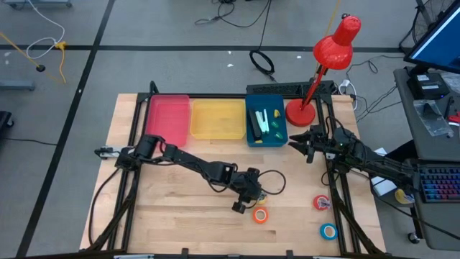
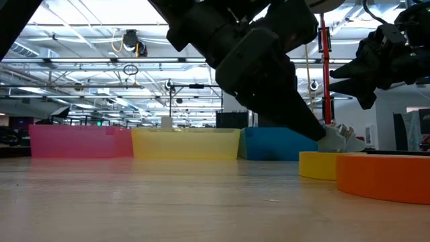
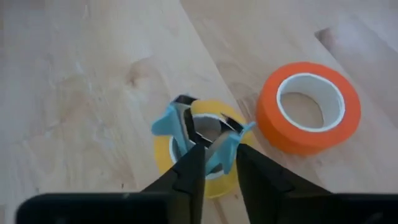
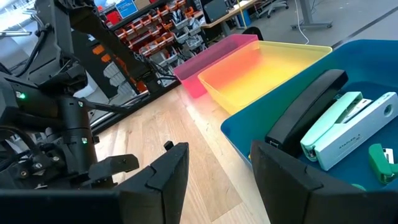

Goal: Pick and place Stapler, Stapler remover, tape
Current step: Put the blue stapler remover into the red bin

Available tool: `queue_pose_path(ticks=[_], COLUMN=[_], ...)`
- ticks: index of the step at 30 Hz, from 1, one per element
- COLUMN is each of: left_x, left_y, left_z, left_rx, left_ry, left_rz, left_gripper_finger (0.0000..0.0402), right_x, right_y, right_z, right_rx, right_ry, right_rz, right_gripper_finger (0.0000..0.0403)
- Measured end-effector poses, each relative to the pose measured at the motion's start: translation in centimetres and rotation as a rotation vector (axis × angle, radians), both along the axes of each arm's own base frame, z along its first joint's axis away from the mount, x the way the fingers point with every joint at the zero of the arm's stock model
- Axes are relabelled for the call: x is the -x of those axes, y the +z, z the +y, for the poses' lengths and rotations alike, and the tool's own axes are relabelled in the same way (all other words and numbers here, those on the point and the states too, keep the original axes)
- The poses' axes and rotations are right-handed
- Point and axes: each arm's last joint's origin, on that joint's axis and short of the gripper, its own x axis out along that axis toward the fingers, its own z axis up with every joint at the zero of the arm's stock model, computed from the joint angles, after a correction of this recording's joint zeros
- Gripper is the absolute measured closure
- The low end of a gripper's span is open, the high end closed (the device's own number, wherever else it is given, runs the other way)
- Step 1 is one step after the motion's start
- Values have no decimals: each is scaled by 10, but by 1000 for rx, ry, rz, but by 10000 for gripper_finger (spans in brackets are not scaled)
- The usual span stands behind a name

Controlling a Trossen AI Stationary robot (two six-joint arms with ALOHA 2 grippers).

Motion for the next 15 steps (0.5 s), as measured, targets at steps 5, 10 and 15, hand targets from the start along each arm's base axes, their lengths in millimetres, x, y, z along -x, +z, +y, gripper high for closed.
queue_pose_path(ticks=[5, 10, 15], left_x=[0, -1, 0], left_y=[0, 0, 8], left_z=[-1, 0, 6], left_rx=[22, 39, 85], left_ry=[-20, -3, 46], left_rz=[6, 6, 19], left_gripper_finger=[353, 393, 397], right_x=[0, 0, 0], right_y=[0, 0, 0], right_z=[0, 0, 0], right_rx=[0, 0, 0], right_ry=[0, 0, 0], right_rz=[0, 0, 0], right_gripper_finger=[237, 238, 237])
